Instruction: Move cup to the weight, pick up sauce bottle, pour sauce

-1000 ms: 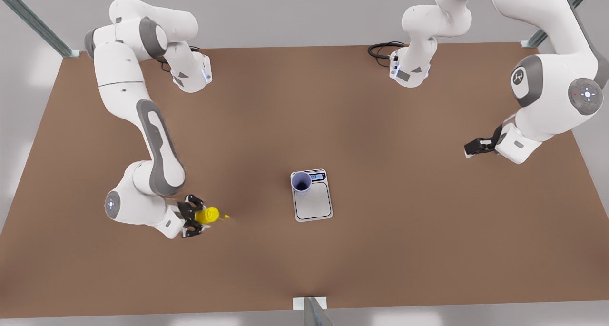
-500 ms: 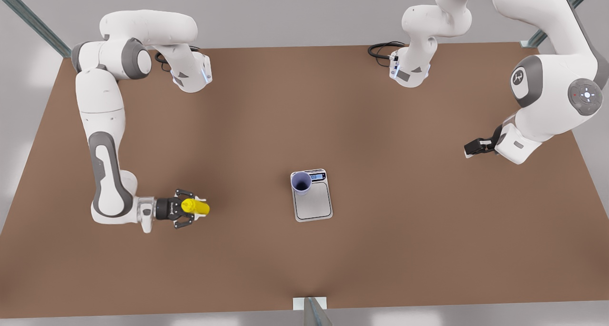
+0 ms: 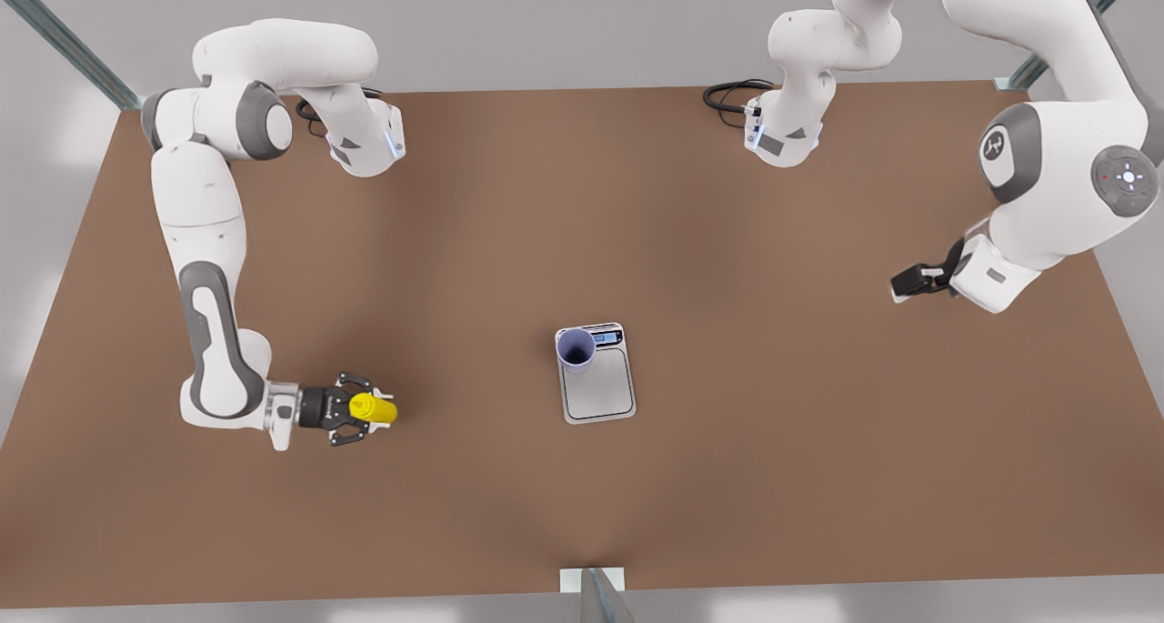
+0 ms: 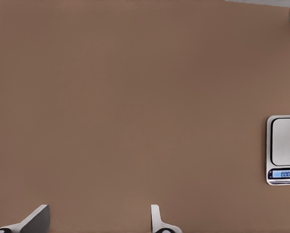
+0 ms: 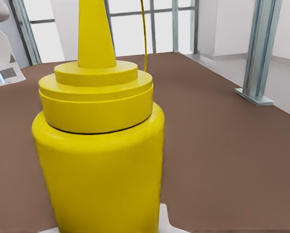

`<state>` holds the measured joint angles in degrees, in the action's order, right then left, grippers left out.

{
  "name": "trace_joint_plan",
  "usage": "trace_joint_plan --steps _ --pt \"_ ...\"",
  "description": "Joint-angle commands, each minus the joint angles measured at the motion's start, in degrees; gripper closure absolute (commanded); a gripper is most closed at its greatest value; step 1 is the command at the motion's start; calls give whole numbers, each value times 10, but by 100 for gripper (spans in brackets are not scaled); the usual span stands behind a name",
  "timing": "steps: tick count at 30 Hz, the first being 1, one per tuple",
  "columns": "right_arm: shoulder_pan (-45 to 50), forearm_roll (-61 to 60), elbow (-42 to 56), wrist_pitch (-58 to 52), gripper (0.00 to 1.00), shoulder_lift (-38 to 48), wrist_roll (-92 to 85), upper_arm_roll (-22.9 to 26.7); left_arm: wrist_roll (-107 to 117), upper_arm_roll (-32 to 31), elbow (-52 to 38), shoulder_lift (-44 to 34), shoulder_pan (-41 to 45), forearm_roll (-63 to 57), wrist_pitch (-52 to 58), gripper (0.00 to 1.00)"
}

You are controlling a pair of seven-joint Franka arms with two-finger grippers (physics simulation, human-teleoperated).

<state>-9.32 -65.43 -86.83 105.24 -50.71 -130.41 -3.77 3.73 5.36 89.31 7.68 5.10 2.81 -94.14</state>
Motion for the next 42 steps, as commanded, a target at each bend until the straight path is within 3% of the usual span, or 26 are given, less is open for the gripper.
trace_joint_plan --steps 1,6,8,12,15,22,23,25,33,42 --pt "0 -1 0 2 43 -1 0 0 -1 0 0 -1 0 -3 2 0" --pt "0 0 3 7 42 -11 0 0 0 -3 0 -2 4 -3 5 0" --pt "0 1 3 7 34 -11 2 0 0 -3 -1 -1 3 -4 3 0" --pt "0 1 5 7 32 -11 1 0 2 -3 -7 0 4 -4 6 0" --pt "-1 2 5 6 24 -11 1 0 4 -3 -5 3 4 -4 6 0" --pt "-1 3 5 5 23 -11 2 0 5 -3 -5 4 5 -4 6 0" --pt "-2 3 4 4 12 -11 0 0 5 -3 -5 4 5 -4 6 0" --pt "-3 3 5 2 0 -11 -4 0 4 -3 -5 4 5 -4 6 0" --pt "-14 6 5 -2 0 -11 -5 0 6 -3 -6 4 5 -4 6 0" --pt "-71 96 13 -34 0 -11 -2 1 7 -3 -5 6 6 -4 9 0"
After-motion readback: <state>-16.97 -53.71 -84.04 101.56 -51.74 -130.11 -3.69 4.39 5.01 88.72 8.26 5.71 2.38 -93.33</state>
